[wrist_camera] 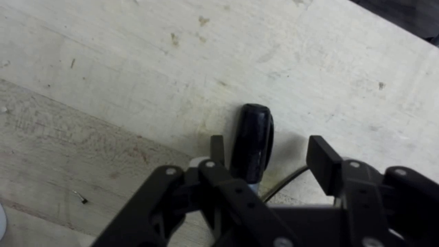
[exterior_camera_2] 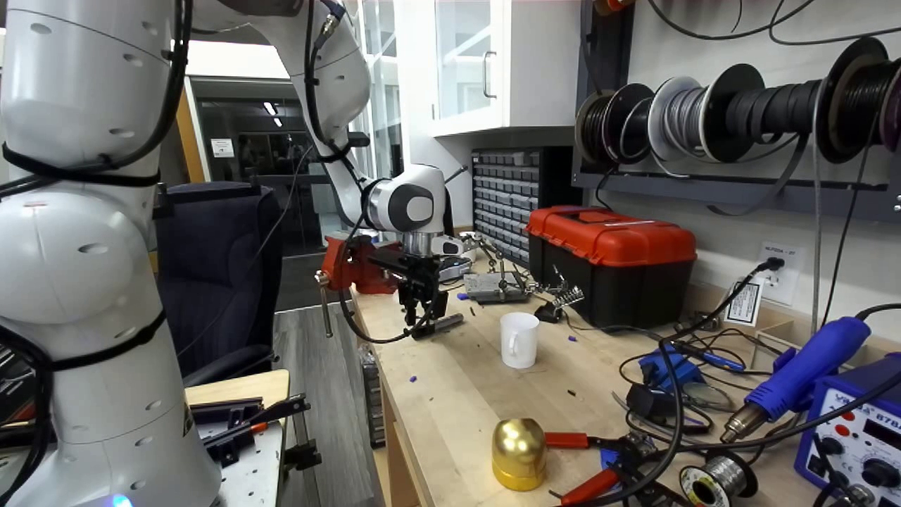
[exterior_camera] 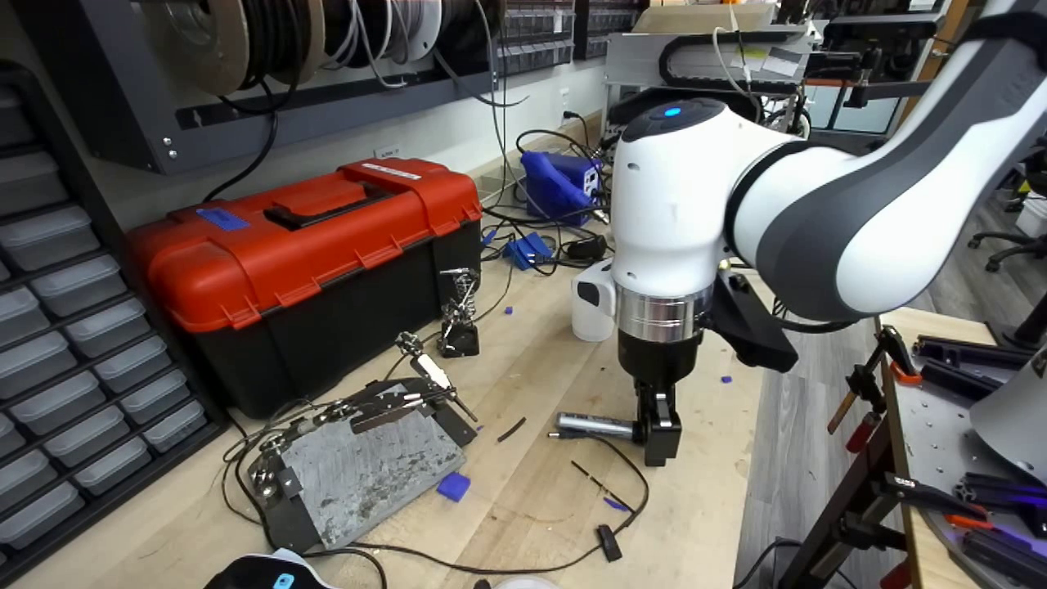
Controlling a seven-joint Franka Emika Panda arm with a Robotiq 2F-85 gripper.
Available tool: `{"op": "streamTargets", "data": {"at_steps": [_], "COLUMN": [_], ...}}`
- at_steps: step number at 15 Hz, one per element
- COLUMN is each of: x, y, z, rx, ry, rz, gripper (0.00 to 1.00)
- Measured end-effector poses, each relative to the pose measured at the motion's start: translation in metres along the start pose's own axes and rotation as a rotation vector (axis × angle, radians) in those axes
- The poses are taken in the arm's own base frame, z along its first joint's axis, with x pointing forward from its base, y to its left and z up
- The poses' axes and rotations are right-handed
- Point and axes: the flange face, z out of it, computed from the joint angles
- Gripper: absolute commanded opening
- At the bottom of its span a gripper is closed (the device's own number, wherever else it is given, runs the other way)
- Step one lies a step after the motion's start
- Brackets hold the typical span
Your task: Put the marker inside the mug cup
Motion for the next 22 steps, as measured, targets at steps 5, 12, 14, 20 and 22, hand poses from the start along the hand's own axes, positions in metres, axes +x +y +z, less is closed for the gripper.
{"op": "streamTargets", "data": {"at_steps": [5, 12, 14, 20, 22], "x": [0.001, 0.003, 0.008, 0.03, 0.032], "y": [0.004, 0.01, 0.015, 0.037, 0.046], "z": [0.0, -0.002, -0.01, -0.053, -0.068], "rx": [-0.001, -0.003, -0.002, -0.015, -0.019], "ry": [0.003, 0.013, 0.03, 0.099, 0.092], "rz": [0.0, 0.006, 0.004, -0.003, -0.004], "gripper": [0.01, 0.06, 0.06, 0.06, 0.06]}}
